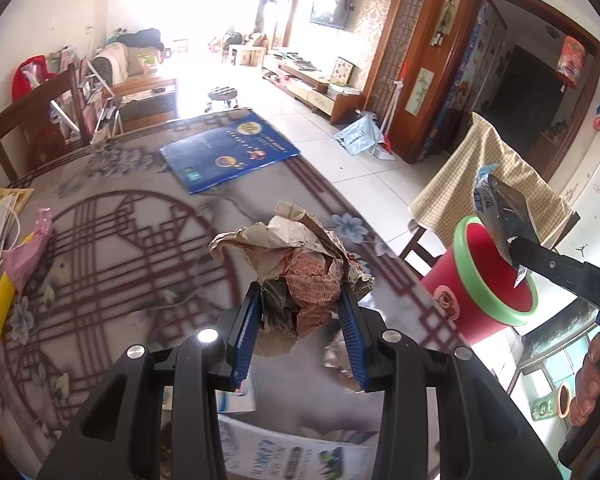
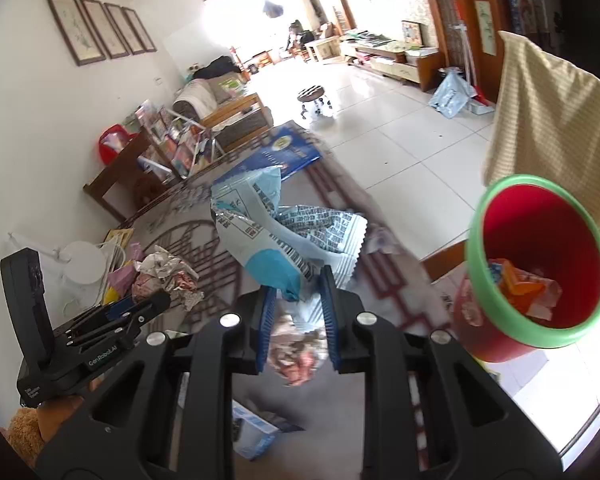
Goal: Collect trash
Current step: 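Carry the crumpled paper and wrapper over to the red bin, then open the left tool over the bin while the right tool releases the wrapper inside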
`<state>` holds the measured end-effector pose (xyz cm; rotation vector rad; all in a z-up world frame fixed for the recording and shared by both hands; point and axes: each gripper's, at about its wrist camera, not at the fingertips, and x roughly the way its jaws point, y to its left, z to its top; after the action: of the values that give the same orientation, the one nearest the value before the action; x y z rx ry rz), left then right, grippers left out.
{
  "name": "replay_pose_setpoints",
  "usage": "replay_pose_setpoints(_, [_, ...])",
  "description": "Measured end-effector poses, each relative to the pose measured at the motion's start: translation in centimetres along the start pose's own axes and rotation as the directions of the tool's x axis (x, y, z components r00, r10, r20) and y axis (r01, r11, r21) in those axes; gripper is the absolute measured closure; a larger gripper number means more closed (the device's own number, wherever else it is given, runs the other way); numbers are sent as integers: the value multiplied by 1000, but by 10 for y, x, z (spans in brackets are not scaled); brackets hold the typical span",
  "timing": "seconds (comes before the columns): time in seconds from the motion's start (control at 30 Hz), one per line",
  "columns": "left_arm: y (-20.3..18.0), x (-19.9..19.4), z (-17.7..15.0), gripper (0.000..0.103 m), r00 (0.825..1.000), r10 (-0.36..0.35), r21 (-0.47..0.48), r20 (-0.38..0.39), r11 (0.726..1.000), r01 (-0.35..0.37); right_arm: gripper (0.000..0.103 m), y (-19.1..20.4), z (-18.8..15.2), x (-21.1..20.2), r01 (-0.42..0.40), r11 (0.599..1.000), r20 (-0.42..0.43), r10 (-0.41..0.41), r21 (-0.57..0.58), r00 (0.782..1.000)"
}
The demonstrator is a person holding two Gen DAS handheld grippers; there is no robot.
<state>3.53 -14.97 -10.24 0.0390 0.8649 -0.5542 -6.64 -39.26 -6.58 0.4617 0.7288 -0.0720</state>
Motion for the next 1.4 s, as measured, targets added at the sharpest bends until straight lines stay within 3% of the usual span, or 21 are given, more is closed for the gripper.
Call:
replay_pose_setpoints(0.97, [-181, 57, 18, 67, 996, -84, 107, -33, 990, 87, 81, -198, 22, -46, 102, 984, -2, -103, 143, 995])
replay_pose_setpoints(1.2, [-216, 77, 26, 67, 990, -124, 160, -69, 978, 133, 80, -232, 21, -52, 125, 972, 2, -128, 199, 992])
replay_pose_setpoints(1.4, [-258, 92, 36, 67, 978, -188, 234, -86, 951, 203, 80, -254, 22, -60, 145, 960, 11, -152, 239, 988])
